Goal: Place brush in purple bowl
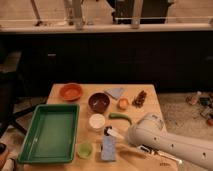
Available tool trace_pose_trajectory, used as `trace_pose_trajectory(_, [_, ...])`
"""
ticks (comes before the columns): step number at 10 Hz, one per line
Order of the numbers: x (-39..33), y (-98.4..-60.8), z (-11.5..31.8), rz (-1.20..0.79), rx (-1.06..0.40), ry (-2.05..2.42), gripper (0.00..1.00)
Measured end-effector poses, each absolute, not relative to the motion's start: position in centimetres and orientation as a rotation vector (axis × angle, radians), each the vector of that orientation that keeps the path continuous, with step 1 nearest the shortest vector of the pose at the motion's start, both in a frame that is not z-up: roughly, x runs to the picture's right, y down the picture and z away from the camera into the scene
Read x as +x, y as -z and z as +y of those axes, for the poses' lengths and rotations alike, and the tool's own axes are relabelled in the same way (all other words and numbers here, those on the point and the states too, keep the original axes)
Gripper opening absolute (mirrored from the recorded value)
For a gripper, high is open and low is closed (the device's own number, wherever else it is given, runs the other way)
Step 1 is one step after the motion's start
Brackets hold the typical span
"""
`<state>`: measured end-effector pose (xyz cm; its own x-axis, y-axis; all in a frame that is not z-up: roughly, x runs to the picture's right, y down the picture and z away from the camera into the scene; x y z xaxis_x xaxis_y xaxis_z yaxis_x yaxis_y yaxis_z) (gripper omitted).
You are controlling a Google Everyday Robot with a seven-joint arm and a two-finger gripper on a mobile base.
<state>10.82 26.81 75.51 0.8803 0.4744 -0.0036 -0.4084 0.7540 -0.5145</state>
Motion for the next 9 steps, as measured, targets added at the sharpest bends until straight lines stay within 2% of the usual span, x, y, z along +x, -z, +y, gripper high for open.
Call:
trace_pose_trajectory(4, [11.1, -76.6, 24.3, -0.119, -0.471, -0.467, 0.0])
trace_pose_trajectory(9, [11.4, -75.7, 20.8, -0.082, -0.389, -0.433, 0.0])
